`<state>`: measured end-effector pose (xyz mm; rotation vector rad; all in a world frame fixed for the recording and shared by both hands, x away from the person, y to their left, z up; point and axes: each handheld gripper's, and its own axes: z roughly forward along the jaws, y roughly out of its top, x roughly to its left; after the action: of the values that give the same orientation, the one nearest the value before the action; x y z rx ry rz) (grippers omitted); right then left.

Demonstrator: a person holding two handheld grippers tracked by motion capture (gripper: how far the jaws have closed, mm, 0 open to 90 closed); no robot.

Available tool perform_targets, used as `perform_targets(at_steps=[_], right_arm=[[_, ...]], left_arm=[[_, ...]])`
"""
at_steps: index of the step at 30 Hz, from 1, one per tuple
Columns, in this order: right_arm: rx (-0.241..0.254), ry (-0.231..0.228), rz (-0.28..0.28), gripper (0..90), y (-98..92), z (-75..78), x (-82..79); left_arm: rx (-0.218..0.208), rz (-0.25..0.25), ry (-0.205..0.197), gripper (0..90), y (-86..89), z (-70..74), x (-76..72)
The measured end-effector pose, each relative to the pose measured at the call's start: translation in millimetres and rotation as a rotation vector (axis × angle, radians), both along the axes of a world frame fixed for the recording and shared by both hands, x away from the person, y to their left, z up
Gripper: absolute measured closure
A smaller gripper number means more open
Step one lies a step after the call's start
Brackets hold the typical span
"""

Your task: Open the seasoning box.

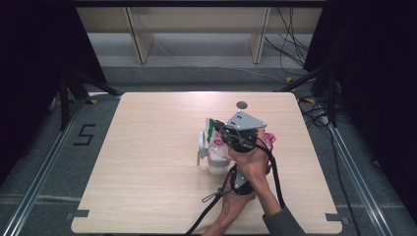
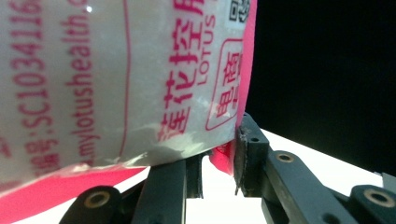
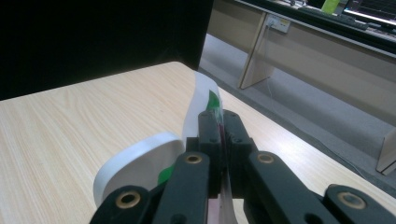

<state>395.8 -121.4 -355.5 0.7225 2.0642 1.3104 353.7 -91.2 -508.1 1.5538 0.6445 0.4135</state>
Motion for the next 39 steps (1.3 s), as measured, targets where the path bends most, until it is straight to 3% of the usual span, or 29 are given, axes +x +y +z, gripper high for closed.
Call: perform_targets(at_steps=[2,3,7,8,9,10,11,12,14,15,16,17,18,20,22,25,26,28,29,30,31,33,36,39], right_arm=[[0.005,0.005,0.005,89.0,0.3,-0.4,0.8],[0.008,0.031,0.005,89.0,0.6,-0.6,-0.3],[0.013,0.020,0.003,89.0,0.6,-0.1,0.2],[0.036,0.064,-0.012,89.1,2.1,-0.6,-2.6],[0.017,0.036,0.009,89.0,1.4,-0.6,0.2],[0.009,0.003,-0.010,89.0,0.8,-1.0,1.5],[-0.002,0.001,-0.002,89.0,-0.3,-0.6,2.6],[0.007,0.040,0.007,89.0,0.0,-0.5,1.8],[0.019,0.018,-0.012,89.0,-0.4,0.0,1.7],[0.020,0.013,0.009,89.1,-0.3,0.4,2.7],[0.028,0.049,-0.005,89.0,0.7,0.8,-0.3],[0.002,0.010,0.010,89.0,0.3,0.6,2.4],[-0.005,0.007,0.009,89.1,0.6,-0.4,3.8],[0.019,0.055,0.011,89.0,0.9,-2.1,3.8],[0.016,0.031,0.011,89.0,1.0,0.3,2.0],[0.007,-0.005,0.011,89.0,1.3,1.8,3.0],[0.011,0.025,0.010,89.0,2.0,-0.2,3.6],[0.007,0.038,0.010,89.0,2.6,-2.6,4.1],[0.010,0.041,0.009,89.0,3.1,-2.5,3.5],[0.009,0.016,0.009,89.0,3.1,-1.5,3.8],[0.010,0.041,0.014,89.0,3.2,-0.1,2.3],[0.005,0.008,0.008,89.0,3.0,-0.4,4.0],[0.010,0.039,0.003,89.0,3.8,-1.6,3.5],[0.014,0.042,0.005,89.0,3.4,0.2,2.2]], left_arm=[[0.003,0.000,0.000,75.0,0.2,0.0,-0.2],[0.003,0.000,-0.001,75.0,0.1,-0.3,0.0],[0.009,-0.001,0.001,75.0,1.1,0.4,0.3],[0.010,-0.003,0.001,75.0,1.3,0.2,0.5],[0.009,-0.002,0.003,75.0,1.0,0.0,0.7],[0.003,-0.002,0.001,75.0,0.2,-0.5,1.1],[-0.001,-0.004,0.001,75.0,-0.1,-0.7,1.7],[-0.003,0.000,0.002,75.0,-0.3,-0.7,2.0],[0.011,-0.002,0.001,75.0,1.1,0.4,2.5],[0.003,-0.004,0.000,75.1,0.9,0.7,2.5],[-0.003,0.002,-0.005,75.0,-0.1,0.6,2.8],[0.006,-0.006,0.001,75.0,0.6,0.4,3.2],[-0.005,-0.002,0.003,75.0,-0.3,-0.8,3.5],[-0.005,0.000,0.004,75.0,0.4,-0.8,3.2],[-0.001,0.002,-0.012,75.0,1.3,1.3,3.2],[-0.004,0.007,-0.002,75.0,1.4,-0.1,3.6],[0.003,0.002,0.007,75.0,1.8,-1.2,3.6],[0.007,-0.001,0.006,75.0,2.0,-1.8,3.8],[-0.003,0.001,0.004,75.0,1.9,-1.2,3.7],[0.000,0.002,0.001,75.0,2.3,-0.1,3.6],[0.002,-0.002,0.000,75.0,2.9,0.5,3.6],[-0.006,0.006,0.001,75.0,1.6,-1.0,4.1],[-0.008,0.007,0.002,75.0,1.7,-1.3,4.0],[0.002,0.003,0.000,75.0,2.7,-0.2,3.7]])
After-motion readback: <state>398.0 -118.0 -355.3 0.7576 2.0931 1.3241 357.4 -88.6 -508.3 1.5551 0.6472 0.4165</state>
